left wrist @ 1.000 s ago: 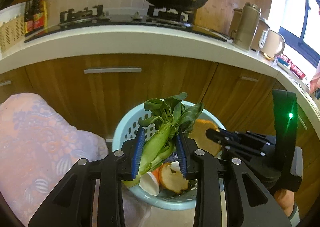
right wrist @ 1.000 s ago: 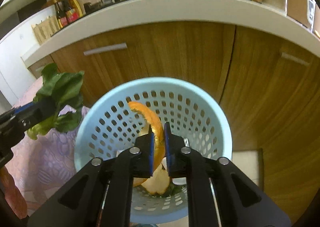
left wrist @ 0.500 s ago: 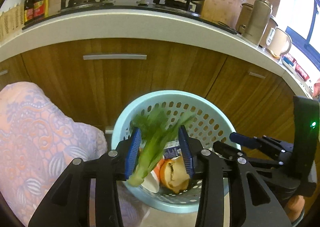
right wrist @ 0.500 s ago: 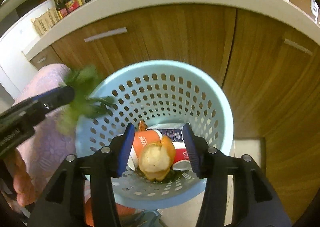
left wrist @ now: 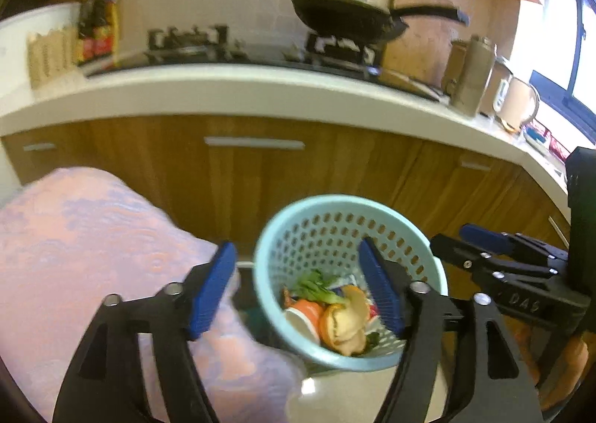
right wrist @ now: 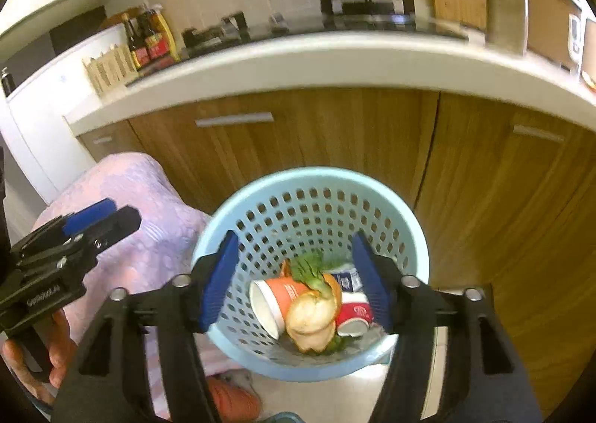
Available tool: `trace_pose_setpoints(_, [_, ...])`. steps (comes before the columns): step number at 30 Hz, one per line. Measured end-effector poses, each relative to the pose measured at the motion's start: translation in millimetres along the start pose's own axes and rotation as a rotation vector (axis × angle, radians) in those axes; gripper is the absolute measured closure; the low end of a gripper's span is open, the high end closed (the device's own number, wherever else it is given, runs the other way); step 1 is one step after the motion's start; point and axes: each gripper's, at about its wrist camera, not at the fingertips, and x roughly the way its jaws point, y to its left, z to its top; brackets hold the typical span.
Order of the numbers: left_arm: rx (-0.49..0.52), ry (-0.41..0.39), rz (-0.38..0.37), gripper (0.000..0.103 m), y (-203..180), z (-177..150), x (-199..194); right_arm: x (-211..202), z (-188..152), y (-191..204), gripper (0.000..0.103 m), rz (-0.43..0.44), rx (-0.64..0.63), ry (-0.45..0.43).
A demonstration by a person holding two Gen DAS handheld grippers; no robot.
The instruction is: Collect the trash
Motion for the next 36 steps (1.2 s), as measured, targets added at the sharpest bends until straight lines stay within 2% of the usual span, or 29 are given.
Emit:
trace_pose_setpoints(2, [0.0, -0.039, 0.025, 0.021, 5.4, -0.5, -17.3, -10.1, 2.8, 10.3, 0.02, 0.016, 0.0, -0.036])
trace_pose_setpoints(5, [0.031, -0.101, 0.087, 0.017, 11.3, -3.6, -45.8, -29.3, 5.8, 28.7, 0.008, 0.026, 0.0, -0.116])
trace_pose_setpoints(8, [0.075, -0.153, 0.161, 0.013, 14.9, -9.1, -66.9, -41.8, 6.5, 50.1, 0.008, -0.018, -0.03, -0.188])
trace_pose_setpoints(12, [0.088, -0.193, 0.252, 0.012, 27.9, -18.4, -83.6, -50.8, 3.9, 76.1, 0.008, -0.083, -0.076, -0.246])
trace_pose_setpoints(18, [0.063, -0.252, 0.332, 0.012, 48.8, -32.4, -104.8, -56.1, 1.1, 96.6, 0.008, -0.097, -0.073, -0.288])
trace_pose_setpoints(22, [0.029, -0.268, 0.343, 0.012, 63.4, -39.2, -106.7, -58.8, -4.2, 108.9, 0.008, -0.099, -0.064, -0.318])
trace_pose_setpoints(26, [0.002, -0.256, 0.4, 0.012, 78.7, -44.7, -97.8, -55.5, -6.6, 122.0, 0.008, -0.163, -0.076, -0.325])
trace_pose_setpoints(33, [-0.072, -0.264, 0.357, 0.012, 92.6, -45.3, -106.7, -42.5, -16.6, 130.3, 0.008, -0.193, -0.076, -0.309])
trace_pose_setpoints(36, [-0.062, -0.256, 0.37, 0.012, 91.5, -49.2, -105.6, -37.9, -24.2, 135.7, 0.008, -0.204, -0.094, -0.302])
